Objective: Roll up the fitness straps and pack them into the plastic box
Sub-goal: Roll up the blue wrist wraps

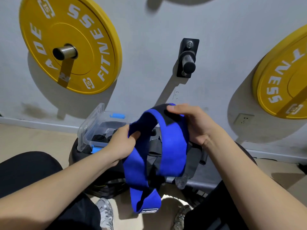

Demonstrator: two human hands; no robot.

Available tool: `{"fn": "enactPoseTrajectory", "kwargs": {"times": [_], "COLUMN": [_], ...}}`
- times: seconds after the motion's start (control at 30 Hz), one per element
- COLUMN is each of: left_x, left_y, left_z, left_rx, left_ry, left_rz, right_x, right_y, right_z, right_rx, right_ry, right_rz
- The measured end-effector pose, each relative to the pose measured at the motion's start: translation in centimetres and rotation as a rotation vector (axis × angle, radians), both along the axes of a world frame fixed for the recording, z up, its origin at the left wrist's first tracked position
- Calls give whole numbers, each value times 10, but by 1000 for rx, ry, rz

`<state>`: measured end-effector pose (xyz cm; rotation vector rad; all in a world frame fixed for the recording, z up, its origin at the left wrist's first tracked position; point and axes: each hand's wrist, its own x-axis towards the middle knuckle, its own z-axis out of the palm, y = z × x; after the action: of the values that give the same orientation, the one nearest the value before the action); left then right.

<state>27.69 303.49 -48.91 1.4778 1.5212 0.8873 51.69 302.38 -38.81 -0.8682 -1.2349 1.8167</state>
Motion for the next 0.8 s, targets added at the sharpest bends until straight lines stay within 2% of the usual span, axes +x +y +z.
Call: {"fn": "enactPoseTrajectory", "kwargs": {"times": [0.13,0.2,0.27,0.33,0.5,0.57,0.67,0.73,0.8], "left_x": [-7,-7,-3,-1,-2,-2,-3,-8,-10], "left_y": [0,-4,-9,-11,-3,3,19,38,52], "left_z": [-27,-41,-50,-55,-54,-57,-52,-36,-7], "left_rx": [-158,-265,-408,-491,-475,-555,-579,-468,-413], "left_ry": [178,197,237,357,780,703,434,176,-168], "left_rz": [-59,-115,-132,-200,-420,-390,-239,-35,78], "right_x": [1,-2,-5,-10,-28,-35,-41,-44,-48], "right_y": [0,2,4,7,15,20,28,33,38], "right_z": [4,5,6,5,-3,-8,-14,-16,-19], "right_rx": [136,184,229,234,136,44,-82,-129,-152], "right_ry": [103,120,71,-26,-190,-147,-40,1,-6], "right_rz": [-1,-55,-117,-164,-195,-215,-166,-136,-134]}}
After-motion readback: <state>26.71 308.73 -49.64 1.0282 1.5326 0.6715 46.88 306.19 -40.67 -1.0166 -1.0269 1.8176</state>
